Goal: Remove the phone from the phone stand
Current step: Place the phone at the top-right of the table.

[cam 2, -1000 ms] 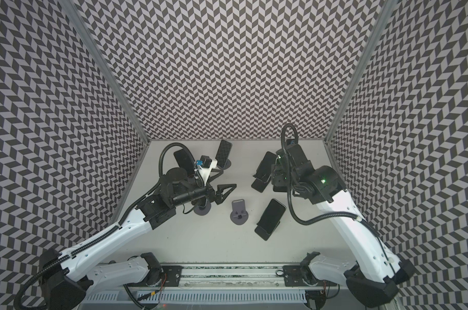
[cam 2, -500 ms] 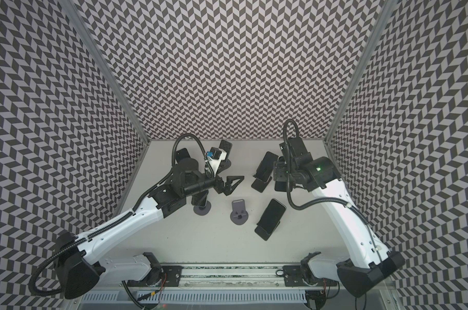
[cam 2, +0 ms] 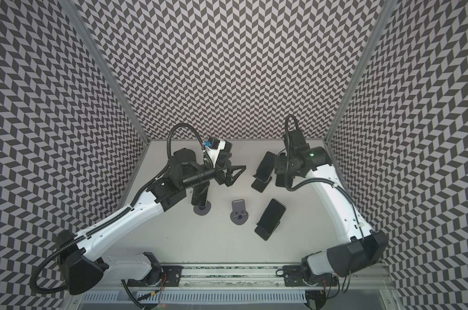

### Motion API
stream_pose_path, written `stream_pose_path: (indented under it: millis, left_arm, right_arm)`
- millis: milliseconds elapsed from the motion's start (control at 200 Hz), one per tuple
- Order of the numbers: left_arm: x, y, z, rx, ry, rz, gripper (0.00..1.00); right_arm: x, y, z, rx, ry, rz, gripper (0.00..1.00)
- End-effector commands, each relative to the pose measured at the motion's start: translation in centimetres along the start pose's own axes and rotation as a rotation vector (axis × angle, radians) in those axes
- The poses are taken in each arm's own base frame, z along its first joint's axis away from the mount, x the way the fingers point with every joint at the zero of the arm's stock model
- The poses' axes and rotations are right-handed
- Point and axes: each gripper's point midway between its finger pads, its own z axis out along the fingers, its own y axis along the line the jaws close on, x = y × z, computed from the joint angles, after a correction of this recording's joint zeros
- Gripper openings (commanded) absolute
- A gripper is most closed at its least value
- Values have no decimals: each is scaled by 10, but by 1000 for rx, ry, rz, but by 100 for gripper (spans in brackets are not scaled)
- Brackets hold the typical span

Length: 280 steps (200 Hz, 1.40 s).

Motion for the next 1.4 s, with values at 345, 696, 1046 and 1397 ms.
stream_pose_path:
  millis: [345, 696, 1046, 1397]
  left_arm:
    - [-7, 25, 1, -46, -10, 108, 100]
    - [-14, 47, 3, -98, -1, 149, 100]
    - [-18, 64, 2, -151, 11, 239, 100]
    - [-18, 73, 5, -153, 1, 244, 100]
  right_arm:
    - [-41, -15, 9, -5, -68, -16, 63]
    - [-70, -36, 48, 34, -58, 65, 62]
    - [-62, -69, 95, 78, 60, 142, 59]
    - [-30, -77, 147, 39, 111, 242, 57]
